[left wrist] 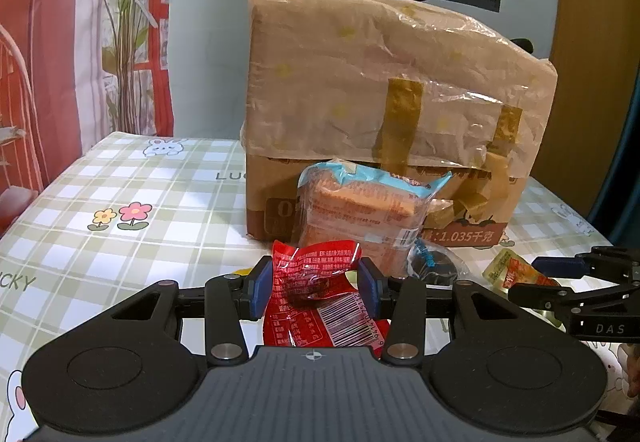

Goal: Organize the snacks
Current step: 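Carry the red packet and gold snack over the box and open both tools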

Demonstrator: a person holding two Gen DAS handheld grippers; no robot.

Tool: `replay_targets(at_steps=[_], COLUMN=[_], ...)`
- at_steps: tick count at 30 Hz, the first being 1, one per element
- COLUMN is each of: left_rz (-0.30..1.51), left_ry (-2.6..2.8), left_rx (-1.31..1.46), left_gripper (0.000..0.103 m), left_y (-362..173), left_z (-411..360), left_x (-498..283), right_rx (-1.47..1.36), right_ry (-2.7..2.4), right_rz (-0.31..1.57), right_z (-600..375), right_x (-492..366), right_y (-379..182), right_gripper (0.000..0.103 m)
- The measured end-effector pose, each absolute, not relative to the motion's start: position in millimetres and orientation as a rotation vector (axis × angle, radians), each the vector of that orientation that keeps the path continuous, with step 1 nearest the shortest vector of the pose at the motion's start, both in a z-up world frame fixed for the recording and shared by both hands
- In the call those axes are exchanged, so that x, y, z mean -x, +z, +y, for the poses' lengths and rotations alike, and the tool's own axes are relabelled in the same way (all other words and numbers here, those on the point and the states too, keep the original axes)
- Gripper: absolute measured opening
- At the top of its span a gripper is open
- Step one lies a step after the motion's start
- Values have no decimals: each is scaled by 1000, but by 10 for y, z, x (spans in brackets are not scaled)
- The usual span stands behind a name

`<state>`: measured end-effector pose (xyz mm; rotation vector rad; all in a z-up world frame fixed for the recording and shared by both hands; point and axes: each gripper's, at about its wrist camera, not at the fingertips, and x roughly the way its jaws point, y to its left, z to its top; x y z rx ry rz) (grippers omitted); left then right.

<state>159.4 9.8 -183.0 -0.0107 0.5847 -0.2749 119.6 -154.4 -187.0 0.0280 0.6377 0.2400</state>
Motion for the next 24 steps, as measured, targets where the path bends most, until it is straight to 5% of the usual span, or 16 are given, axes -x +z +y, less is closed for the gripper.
replay_targets(at_steps=[9,24], left_rz=[492,247], left_ry=[-285,-362], left_rx=[2,51], left_gripper=[47,47], left_y=[-1512,-293], left_z=[123,-84], left_x=[-1595,-2174], right_rx=[-10,22], right_ry=[248,312], right_rz=[544,220], right_z=[-1556,-1605], right_x=[-1159,-1392], right_y=[-1611,-420], right_gripper=[55,55])
